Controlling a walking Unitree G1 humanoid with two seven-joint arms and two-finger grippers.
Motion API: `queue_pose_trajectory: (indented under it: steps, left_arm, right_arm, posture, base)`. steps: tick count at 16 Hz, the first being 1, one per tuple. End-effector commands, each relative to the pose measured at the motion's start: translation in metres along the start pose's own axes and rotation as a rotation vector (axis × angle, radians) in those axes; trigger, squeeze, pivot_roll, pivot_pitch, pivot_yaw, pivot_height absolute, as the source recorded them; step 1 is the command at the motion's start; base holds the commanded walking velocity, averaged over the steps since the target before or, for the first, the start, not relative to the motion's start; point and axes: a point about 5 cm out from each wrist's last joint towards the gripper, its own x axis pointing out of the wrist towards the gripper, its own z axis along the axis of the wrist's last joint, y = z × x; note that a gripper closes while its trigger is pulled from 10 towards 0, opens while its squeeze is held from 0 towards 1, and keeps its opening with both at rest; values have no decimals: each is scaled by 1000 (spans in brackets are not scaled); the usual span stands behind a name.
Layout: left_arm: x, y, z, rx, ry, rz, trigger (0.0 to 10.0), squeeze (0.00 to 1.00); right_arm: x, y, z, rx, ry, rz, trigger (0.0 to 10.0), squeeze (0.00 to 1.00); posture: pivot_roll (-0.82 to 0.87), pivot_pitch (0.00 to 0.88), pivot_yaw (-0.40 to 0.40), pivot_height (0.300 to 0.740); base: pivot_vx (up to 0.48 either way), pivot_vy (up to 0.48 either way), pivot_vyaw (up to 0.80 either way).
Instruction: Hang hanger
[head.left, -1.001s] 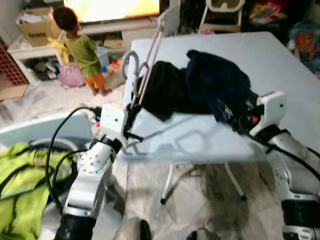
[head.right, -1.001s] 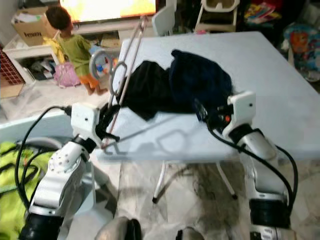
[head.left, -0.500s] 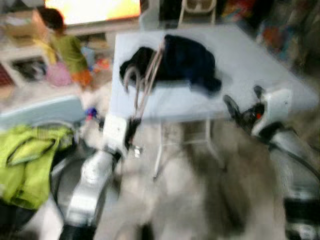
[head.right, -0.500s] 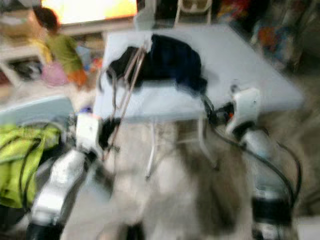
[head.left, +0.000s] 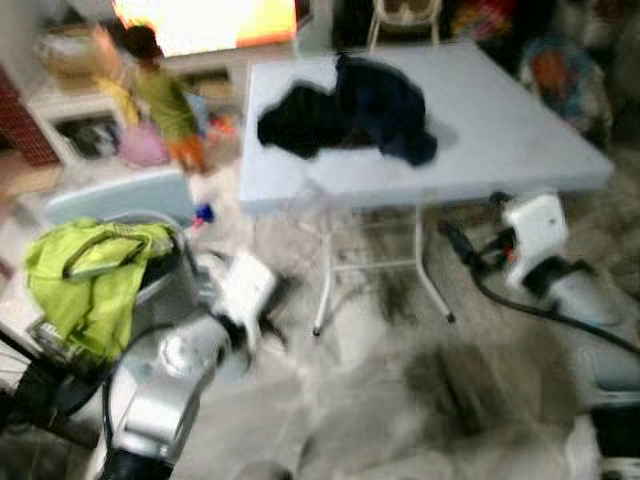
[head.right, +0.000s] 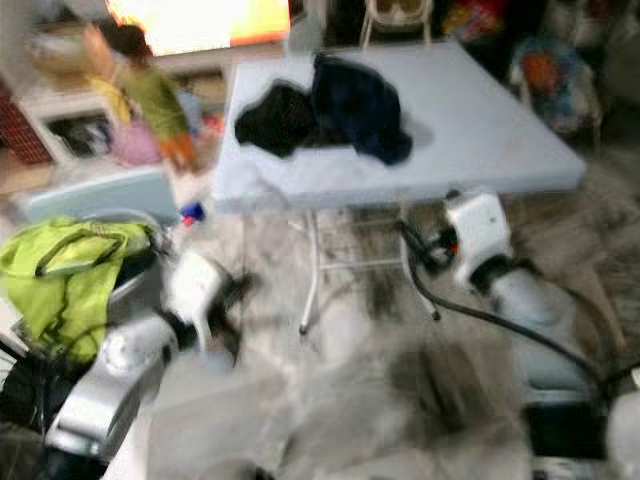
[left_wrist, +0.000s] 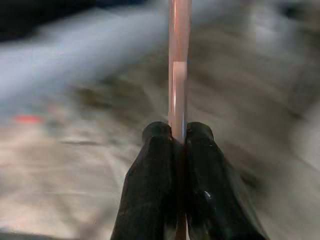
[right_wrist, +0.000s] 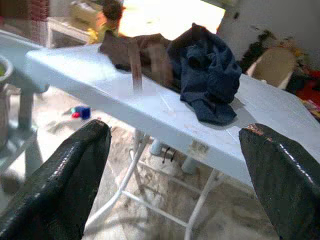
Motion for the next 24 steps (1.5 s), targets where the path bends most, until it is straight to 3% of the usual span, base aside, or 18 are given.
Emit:
queue_pose_trajectory:
  steps: [1,3,4,5,6,7,12,13,14,18,20,24]
  left_arm:
    - [-10,-1,-1,16,43,-147,10000,0]
    - [-20,1,-12,16,137,-261,10000,0]
    - [-28,5,-15,13,184,-351,10000,0]
    - [-31,6,-15,-1,198,-396,10000,0]
    - [-33,4,-14,-3,204,-443,10000,0]
    - [-36,0,-13,-23,204,-512,10000,0]
    - [-40,-14,-16,-27,234,-645,10000,0]
    - [-39,-14,-17,-3,237,-645,10000,0]
    - [-38,-14,-17,-4,234,-647,10000,0]
    - [-36,-16,-17,14,239,-654,10000,0]
    - [-34,-18,-16,53,228,-653,10000,0]
    - [-24,-17,-9,127,193,-621,10000,0]
  right_arm:
    - [0,8,8,-45,-27,148,10000,0]
    - [-14,13,3,-97,33,340,10000,0]
    - [-33,18,-4,-130,139,562,10000,0]
    - [-46,17,-8,-123,212,687,10000,0]
    - [-50,16,-8,-111,232,714,10000,0]
    - [-58,13,-4,-101,272,817,10000,0]
    - [-42,16,9,-101,232,898,10000,0]
    - [-42,23,7,-89,249,968,4431,0]
    - [-41,25,3,-87,275,1005,0,0]
    - [-36,33,-11,-102,419,1074,0,0]
    - [-29,37,-10,-82,430,1086,0,0]
    - [-16,39,-13,-163,470,1075,0,0]
  posture:
    - [-4,0,48,740]
    - [-4,0,48,740]
    - [-17,0,55,740]
    - [-22,0,56,740]
    - [-22,0,56,740]
    - [-29,0,58,740]
    - [-33,0,66,740]
    - [-33,0,66,740]
    - [-33,0,66,740]
    - [-25,0,59,740]
    - [-26,0,55,740]
    - [-26,0,48,740]
  base:
    - [0,0,0]
    - [0,0,0]
    - [0,0,0]
    - [0,0,0]
    - [0,0,0]
    - [0,0,0]
    - [0,0,0]
    - [0,0,0]
    - [0,0,0]
    - [0,0,0]
    - [0,0,0]
    - [0,0,0]
